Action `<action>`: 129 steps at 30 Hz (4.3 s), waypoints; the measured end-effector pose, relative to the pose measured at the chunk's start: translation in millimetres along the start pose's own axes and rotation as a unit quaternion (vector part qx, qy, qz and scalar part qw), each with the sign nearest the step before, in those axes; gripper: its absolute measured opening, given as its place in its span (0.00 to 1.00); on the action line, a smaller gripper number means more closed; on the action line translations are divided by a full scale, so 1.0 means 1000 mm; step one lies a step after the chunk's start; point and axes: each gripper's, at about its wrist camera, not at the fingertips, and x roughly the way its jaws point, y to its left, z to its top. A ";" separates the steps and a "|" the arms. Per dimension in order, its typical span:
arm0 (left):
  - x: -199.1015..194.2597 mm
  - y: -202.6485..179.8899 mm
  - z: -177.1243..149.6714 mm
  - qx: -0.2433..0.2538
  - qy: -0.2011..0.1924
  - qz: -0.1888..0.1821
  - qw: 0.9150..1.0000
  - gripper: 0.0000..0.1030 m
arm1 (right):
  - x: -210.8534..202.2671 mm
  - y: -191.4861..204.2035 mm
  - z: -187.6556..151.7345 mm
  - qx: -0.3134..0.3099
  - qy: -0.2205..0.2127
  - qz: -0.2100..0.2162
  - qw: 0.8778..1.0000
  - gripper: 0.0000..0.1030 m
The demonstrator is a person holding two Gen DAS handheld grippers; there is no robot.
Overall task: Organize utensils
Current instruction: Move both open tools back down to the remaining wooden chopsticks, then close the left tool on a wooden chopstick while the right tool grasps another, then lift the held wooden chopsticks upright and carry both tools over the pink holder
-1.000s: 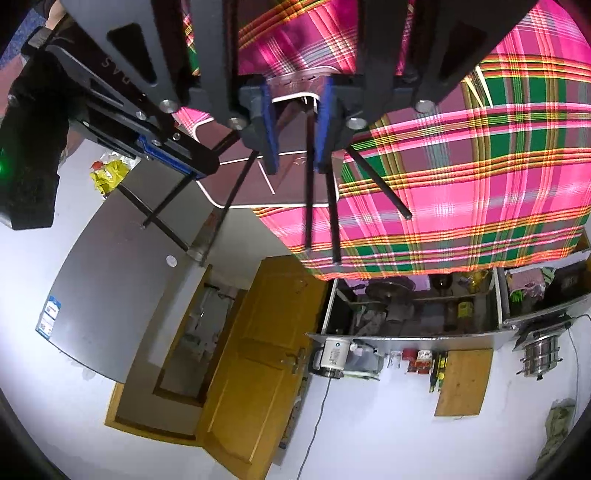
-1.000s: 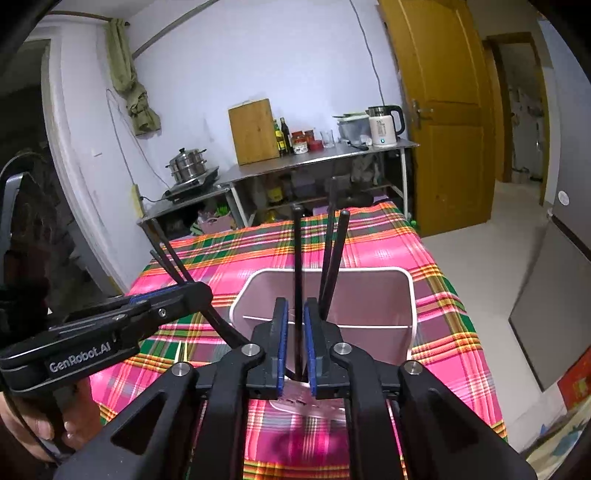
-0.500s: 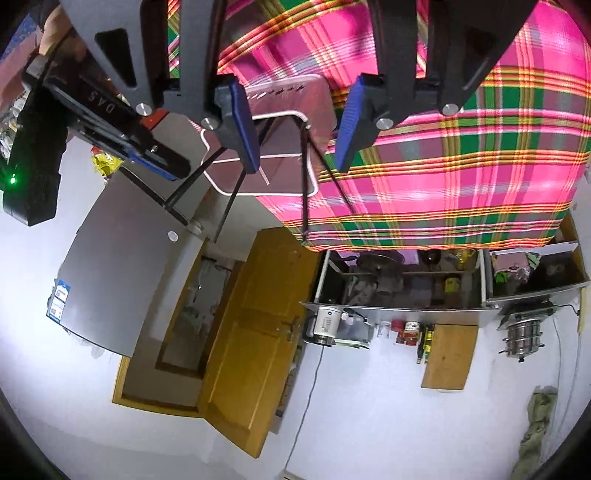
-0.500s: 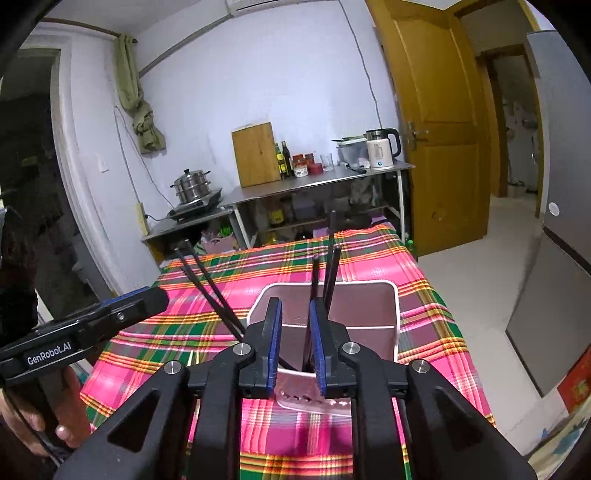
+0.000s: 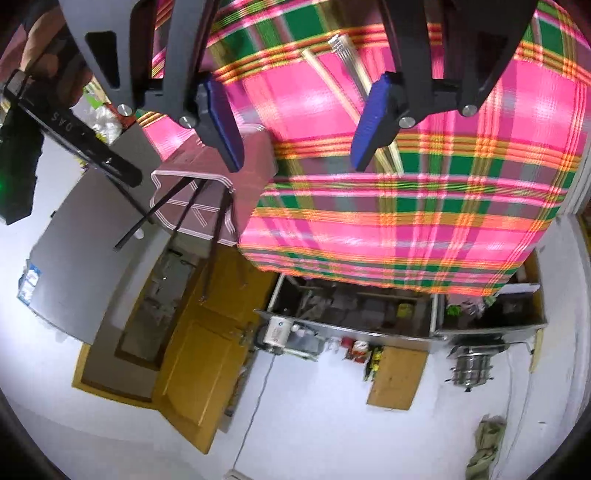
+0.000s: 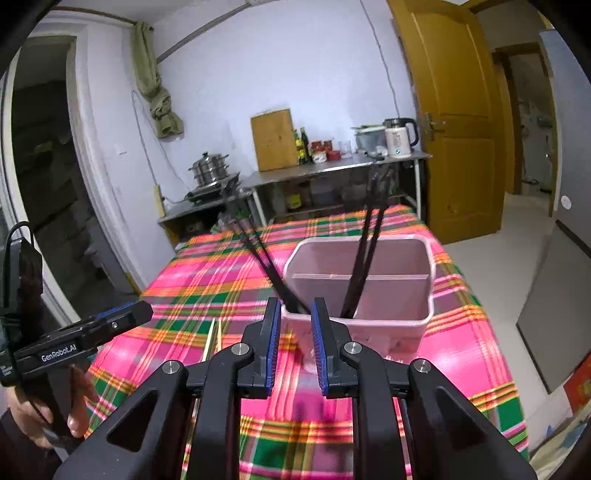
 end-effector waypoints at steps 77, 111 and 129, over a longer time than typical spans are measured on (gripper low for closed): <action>0.139 0.100 -0.019 0.025 0.120 0.134 0.983 0.13 | 0.196 0.072 -0.069 -0.065 0.201 0.069 0.975 0.15; 0.141 0.120 -0.010 -0.003 0.153 0.103 0.983 0.09 | 0.275 0.109 -0.032 -0.120 0.237 0.049 0.963 0.10; 0.111 0.106 0.012 0.004 0.132 0.089 0.987 0.06 | 0.228 0.121 -0.005 -0.128 0.193 0.065 0.971 0.04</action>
